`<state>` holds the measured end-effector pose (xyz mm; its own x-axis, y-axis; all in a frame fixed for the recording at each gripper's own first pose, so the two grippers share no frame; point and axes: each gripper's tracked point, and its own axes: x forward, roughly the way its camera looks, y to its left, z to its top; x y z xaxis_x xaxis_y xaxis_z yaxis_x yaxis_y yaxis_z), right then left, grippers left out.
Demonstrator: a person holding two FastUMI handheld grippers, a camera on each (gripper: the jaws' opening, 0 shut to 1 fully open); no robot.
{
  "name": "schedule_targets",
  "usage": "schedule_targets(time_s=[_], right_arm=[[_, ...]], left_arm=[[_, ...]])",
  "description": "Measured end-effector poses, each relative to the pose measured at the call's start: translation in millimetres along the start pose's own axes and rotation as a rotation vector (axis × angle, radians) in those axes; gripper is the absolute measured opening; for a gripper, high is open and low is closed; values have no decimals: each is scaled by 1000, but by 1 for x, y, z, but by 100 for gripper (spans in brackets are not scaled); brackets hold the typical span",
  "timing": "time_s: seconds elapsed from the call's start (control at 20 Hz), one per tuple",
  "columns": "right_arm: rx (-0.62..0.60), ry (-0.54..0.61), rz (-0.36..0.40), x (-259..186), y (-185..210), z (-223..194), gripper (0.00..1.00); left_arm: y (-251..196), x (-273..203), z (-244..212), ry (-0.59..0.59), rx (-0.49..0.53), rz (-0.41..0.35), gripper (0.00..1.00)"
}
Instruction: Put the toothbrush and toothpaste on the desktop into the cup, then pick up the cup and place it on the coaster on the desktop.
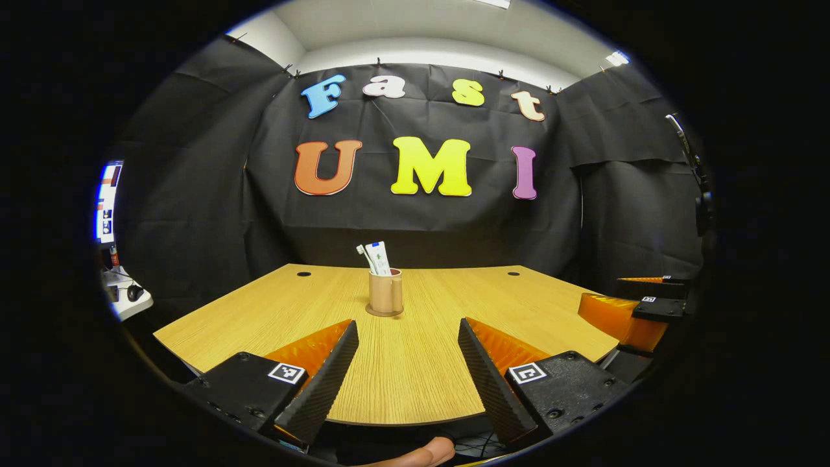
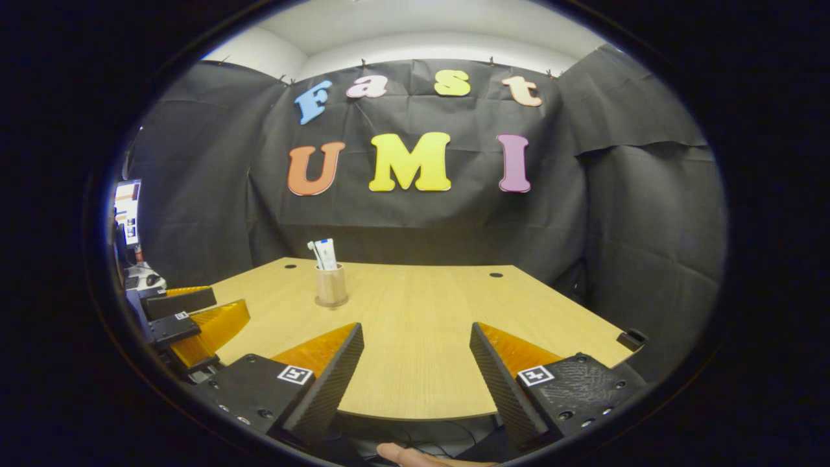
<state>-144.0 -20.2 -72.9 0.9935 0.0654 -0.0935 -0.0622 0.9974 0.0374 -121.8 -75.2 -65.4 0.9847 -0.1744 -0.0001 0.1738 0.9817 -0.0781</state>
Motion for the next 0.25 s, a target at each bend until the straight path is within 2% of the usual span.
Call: schedule_targets(time_s=[0.15,0.25], right_arm=[[-3,-4,-1,-1,-1,1,98],[-4,-10,-3,-1,-3,2,98]], left_arm=[[-1,0,-1,2,-2,-3,100],[-2,0,-1,0,0,-4,98]])
